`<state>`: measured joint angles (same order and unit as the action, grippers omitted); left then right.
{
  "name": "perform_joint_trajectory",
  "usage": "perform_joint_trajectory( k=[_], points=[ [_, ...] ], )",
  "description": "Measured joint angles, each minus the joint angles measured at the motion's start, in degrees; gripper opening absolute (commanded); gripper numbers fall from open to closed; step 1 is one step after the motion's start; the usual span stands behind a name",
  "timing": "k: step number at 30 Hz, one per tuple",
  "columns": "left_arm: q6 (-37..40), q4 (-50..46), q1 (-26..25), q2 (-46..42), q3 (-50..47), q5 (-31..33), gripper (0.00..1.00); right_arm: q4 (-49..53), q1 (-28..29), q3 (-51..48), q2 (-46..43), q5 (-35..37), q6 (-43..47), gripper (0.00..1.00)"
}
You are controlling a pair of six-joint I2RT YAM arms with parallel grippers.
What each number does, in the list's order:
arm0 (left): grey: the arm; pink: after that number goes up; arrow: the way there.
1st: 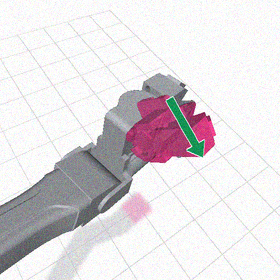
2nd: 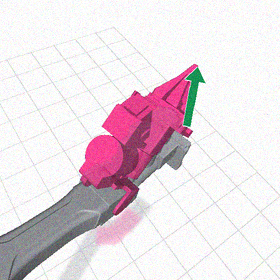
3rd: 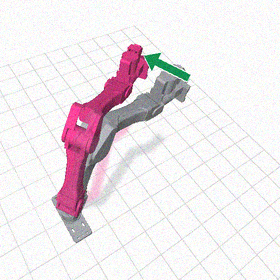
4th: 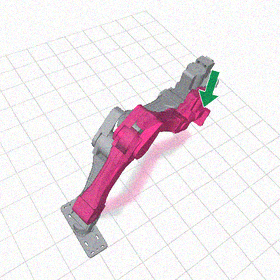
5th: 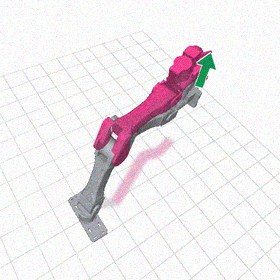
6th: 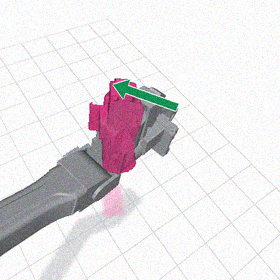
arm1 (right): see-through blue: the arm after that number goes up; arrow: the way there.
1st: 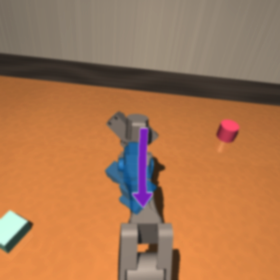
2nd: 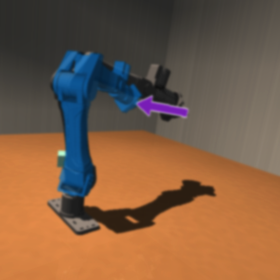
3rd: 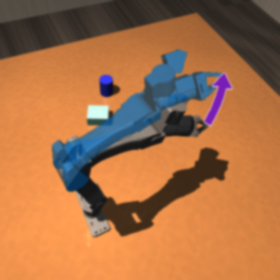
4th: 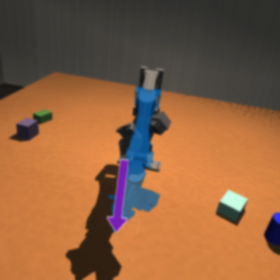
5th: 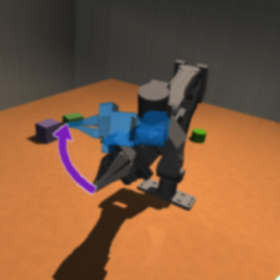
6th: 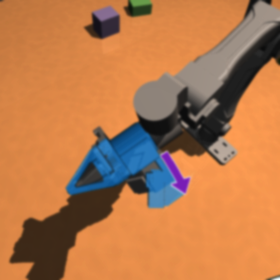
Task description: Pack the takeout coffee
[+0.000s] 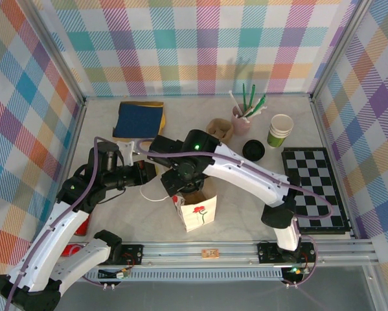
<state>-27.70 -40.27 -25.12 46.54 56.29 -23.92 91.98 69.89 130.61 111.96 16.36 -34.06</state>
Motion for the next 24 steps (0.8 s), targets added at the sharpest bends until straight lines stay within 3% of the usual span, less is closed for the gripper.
perform_joint_trajectory(
  k=[24],
  points=[
    [-0.2, -0.1, -0.3, -2.5, 0.1, 1.5, 0.0, 0.2, 0.0, -2.2, -2.3, 2.0, -1.5, 0.33]
  ],
)
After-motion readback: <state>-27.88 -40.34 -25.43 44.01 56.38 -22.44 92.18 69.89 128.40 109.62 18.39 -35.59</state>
